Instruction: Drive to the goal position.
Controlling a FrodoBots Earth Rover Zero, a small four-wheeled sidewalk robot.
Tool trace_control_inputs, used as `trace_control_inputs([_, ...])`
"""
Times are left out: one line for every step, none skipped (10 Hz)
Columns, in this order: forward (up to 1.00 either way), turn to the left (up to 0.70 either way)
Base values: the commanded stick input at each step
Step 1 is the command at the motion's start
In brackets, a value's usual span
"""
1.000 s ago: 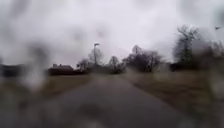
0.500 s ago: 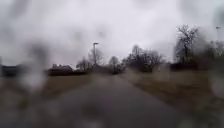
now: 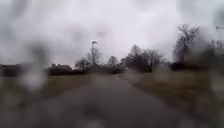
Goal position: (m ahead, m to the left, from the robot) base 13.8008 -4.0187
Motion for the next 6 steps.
trace_control_inputs([0.7,0.35])
trace_control_inputs([0.7,0.0])
trace_control_inputs([0.7,0.0])
trace_control_inputs([0.7,0.0])
trace_control_inputs([0.7,0.0])
trace_control_inputs([0.7,0.0])
